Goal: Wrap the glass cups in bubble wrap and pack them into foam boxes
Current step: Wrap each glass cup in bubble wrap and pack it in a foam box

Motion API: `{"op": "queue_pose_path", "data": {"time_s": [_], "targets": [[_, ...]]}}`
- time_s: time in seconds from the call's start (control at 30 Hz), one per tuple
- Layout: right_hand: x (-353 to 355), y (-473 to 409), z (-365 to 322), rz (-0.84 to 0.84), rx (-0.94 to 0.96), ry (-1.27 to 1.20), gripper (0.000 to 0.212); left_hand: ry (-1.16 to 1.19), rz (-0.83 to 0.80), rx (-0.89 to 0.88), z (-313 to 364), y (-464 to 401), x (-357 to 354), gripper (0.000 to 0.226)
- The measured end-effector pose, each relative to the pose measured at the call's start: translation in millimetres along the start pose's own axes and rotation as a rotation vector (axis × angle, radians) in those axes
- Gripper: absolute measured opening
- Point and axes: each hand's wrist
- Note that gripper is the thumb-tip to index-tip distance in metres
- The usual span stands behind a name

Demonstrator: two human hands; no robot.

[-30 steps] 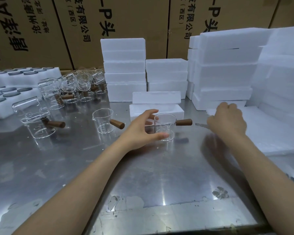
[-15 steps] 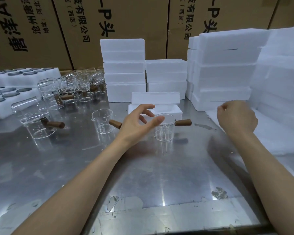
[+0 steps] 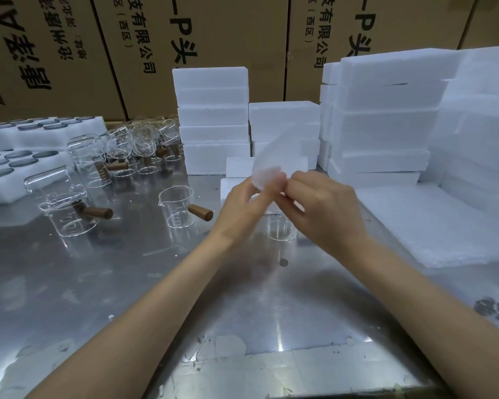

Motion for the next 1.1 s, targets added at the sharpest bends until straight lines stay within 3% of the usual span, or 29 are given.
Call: {"op": "queue_pose_path", "data": {"time_s": [0.07, 0.13, 0.33, 0.4, 0.5, 0.6, 0.67, 0.8, 0.97, 1.03, 1.1], "targets": [[1.2, 1.2, -0.9, -0.046, -0.084, -0.100, 0.011, 0.085, 0.044, 0.039, 0.0, -2.6, 1.7, 0.030], [2.6, 3.3, 0.0, -0.064, -0.206, -0.223, 0.018, 0.156, 0.094, 0.057, -0.3, -5.1, 3.4, 0.031], [3.5, 6.7, 20.3, 0.061, -0.712, -0.348, 0.024, 0.595, 0.097, 0.187, 4.1, -11.2, 16.5, 0.036], [3.4, 11.6, 28.9, -0.027, -0.933, -0.341, 0.044, 0.747, 0.094, 0.210, 3.9, -13.9, 23.2, 0.036], [3.6, 12.5, 35.2, -0.150, -1.286, -0.571, 0.059, 0.924, 0.091, 0.228, 2.0, -17.1, 32.0, 0.035], [4.9, 11.6, 31.5, -0.311, -1.439, -0.772, 0.063, 0.979, 0.113, 0.262, -3.0, -19.2, 36.8, 0.034], [3.7, 11.6, 28.7, -0.305, -1.496, -0.930, 0.062, 0.962, 0.135, 0.276, -7.6, -20.9, 37.4, 0.034], [3.1, 11.6, 34.6, -0.023, -1.529, -1.323, 0.036, 0.856, 0.196, 0.321, -9.9, -21.5, 37.4, 0.032], [2.0, 16.9, 37.0, 0.130, -1.415, -1.399, 0.015, 0.558, 0.346, 0.354, -8.9, -20.0, 33.1, 0.023], [1.4, 15.9, 35.0, 0.141, -1.368, -1.390, 0.019, 0.385, 0.442, 0.307, -7.1, -19.0, 31.0, 0.036], [1.3, 13.8, 31.1, 0.178, -1.348, -1.367, 0.020, 0.086, 0.607, 0.153, -6.3, -15.4, 28.1, 0.061]]}}
Point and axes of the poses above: each hand's wrist, its own y-axis away from the middle knuckle, its own x-axis out of the back of the hand, z = x × y, and after that the axes turned 14 degrees about x, right-handed
